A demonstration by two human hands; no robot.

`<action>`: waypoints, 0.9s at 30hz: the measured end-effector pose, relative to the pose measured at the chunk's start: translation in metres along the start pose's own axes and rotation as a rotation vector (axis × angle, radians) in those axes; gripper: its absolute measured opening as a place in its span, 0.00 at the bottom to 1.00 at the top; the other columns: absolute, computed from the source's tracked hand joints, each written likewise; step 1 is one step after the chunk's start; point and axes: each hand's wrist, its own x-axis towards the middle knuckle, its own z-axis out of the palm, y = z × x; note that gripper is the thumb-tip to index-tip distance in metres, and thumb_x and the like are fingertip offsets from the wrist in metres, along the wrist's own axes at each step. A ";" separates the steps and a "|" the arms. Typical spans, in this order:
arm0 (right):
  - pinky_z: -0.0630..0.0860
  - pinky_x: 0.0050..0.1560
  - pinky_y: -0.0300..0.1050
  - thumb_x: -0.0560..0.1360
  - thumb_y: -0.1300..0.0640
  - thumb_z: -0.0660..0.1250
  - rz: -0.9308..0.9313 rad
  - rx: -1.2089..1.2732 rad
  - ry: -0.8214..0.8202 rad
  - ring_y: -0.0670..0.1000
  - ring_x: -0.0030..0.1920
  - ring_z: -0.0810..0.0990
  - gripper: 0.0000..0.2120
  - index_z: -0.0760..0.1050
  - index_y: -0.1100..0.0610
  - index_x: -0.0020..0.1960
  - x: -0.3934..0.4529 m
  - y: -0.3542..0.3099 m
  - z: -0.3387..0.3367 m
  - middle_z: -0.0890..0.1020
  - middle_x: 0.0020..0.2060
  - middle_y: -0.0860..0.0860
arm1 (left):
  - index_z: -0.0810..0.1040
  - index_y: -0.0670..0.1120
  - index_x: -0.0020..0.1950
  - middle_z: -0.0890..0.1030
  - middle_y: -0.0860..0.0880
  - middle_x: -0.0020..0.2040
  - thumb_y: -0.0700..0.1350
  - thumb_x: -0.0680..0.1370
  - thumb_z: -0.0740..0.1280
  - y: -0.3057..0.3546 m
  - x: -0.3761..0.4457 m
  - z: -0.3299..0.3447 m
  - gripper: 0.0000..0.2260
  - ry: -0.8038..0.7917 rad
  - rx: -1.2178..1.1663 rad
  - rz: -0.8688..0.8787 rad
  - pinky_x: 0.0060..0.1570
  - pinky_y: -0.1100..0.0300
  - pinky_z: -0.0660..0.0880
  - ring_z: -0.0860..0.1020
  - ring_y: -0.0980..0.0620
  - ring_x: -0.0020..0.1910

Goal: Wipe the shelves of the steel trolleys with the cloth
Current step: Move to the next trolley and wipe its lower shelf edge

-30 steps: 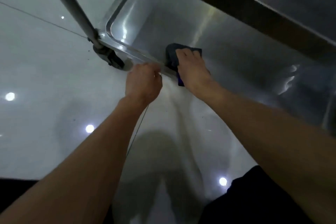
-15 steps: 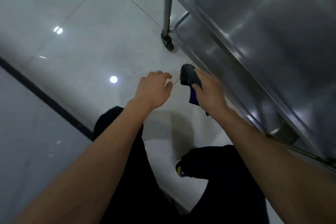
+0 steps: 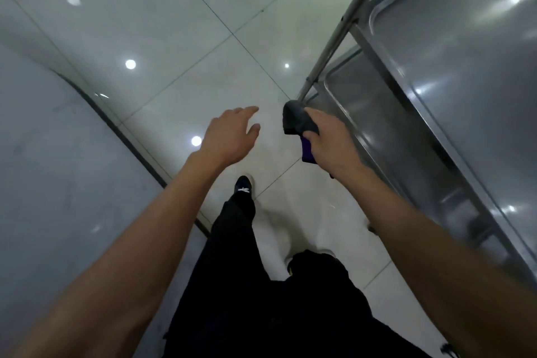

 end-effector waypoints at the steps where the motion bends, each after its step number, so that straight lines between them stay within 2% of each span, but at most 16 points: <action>1: 0.77 0.56 0.52 0.77 0.65 0.64 -0.005 0.004 0.010 0.53 0.56 0.77 0.16 0.75 0.54 0.63 0.005 -0.017 -0.005 0.80 0.57 0.50 | 0.66 0.50 0.78 0.74 0.47 0.72 0.52 0.84 0.58 -0.005 0.001 -0.016 0.21 0.007 0.012 0.003 0.67 0.47 0.68 0.72 0.44 0.69; 5: 0.76 0.51 0.50 0.76 0.65 0.64 -0.095 -0.025 0.052 0.53 0.51 0.77 0.10 0.74 0.55 0.56 0.036 -0.069 -0.018 0.80 0.51 0.50 | 0.69 0.50 0.76 0.72 0.47 0.73 0.52 0.84 0.58 -0.017 0.016 -0.073 0.20 0.085 0.095 0.032 0.67 0.46 0.68 0.71 0.45 0.70; 9: 0.74 0.52 0.47 0.78 0.63 0.64 -0.135 -0.007 0.100 0.51 0.54 0.76 0.15 0.74 0.54 0.64 0.075 -0.102 -0.030 0.80 0.56 0.50 | 0.71 0.50 0.74 0.73 0.48 0.73 0.52 0.84 0.59 -0.013 0.052 -0.118 0.19 0.162 0.119 0.082 0.66 0.45 0.69 0.72 0.45 0.69; 13: 0.70 0.49 0.43 0.78 0.63 0.64 -0.163 0.031 0.130 0.50 0.53 0.76 0.16 0.74 0.55 0.65 0.112 -0.121 -0.050 0.80 0.55 0.51 | 0.71 0.50 0.74 0.75 0.47 0.71 0.51 0.84 0.60 -0.003 0.085 -0.152 0.19 0.203 0.072 0.089 0.67 0.45 0.70 0.72 0.45 0.69; 21: 0.71 0.59 0.43 0.78 0.62 0.64 -0.181 0.105 0.156 0.53 0.61 0.76 0.20 0.72 0.54 0.70 0.209 -0.139 -0.110 0.79 0.63 0.52 | 0.71 0.50 0.74 0.75 0.47 0.71 0.51 0.84 0.60 0.017 0.158 -0.223 0.19 0.243 0.093 0.033 0.67 0.47 0.70 0.73 0.45 0.68; 27: 0.70 0.48 0.41 0.77 0.64 0.64 -0.232 0.126 0.068 0.51 0.51 0.76 0.21 0.73 0.51 0.69 0.297 -0.170 -0.142 0.80 0.57 0.51 | 0.71 0.50 0.74 0.74 0.48 0.72 0.51 0.84 0.59 0.011 0.216 -0.277 0.19 0.308 0.132 -0.006 0.67 0.46 0.69 0.72 0.46 0.69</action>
